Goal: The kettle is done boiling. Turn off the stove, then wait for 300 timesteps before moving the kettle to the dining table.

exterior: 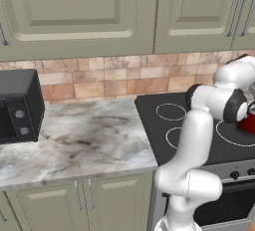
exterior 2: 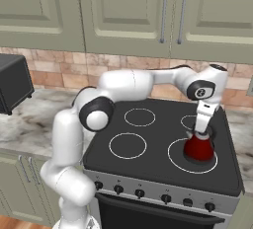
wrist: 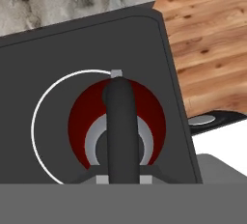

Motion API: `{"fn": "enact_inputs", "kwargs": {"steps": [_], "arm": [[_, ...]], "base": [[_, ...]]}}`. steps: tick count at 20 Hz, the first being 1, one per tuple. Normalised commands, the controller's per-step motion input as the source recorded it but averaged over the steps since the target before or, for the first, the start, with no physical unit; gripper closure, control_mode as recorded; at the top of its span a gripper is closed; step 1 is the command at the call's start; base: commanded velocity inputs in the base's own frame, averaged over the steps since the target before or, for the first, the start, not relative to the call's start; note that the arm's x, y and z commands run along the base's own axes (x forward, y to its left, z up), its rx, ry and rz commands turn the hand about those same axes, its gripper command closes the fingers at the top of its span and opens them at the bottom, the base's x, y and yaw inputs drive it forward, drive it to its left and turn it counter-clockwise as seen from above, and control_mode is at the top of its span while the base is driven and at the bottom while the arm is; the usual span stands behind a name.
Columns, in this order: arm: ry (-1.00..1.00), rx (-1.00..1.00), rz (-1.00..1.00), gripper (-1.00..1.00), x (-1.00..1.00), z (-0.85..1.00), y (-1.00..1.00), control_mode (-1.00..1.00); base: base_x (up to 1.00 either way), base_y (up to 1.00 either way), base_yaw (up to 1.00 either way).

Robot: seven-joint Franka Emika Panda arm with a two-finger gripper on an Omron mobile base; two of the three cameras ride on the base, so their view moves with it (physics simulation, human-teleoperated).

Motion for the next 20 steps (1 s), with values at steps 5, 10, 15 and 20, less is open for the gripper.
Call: {"fn": "enact_inputs", "kwargs": {"steps": [5,10,15,20], "arm": [[0.0,-0.01,0.0,1.0,-0.42,0.14,0.02,-1.0],[0.0,-0.02,0.0,1.0,-0.1,0.05,0.09,-1.0],[0.0,0.0,0.0,1.0,0.0,0.0,0.0,-1.0],[0.0,0.0,0.0,1.0,-0.03,0.0,0.0,-1.0]], "base": [[0.0,0.0,0.0],[0.0,0.0,0.0],[0.0,0.0,0.0],[0.0,0.0,0.0]]}}
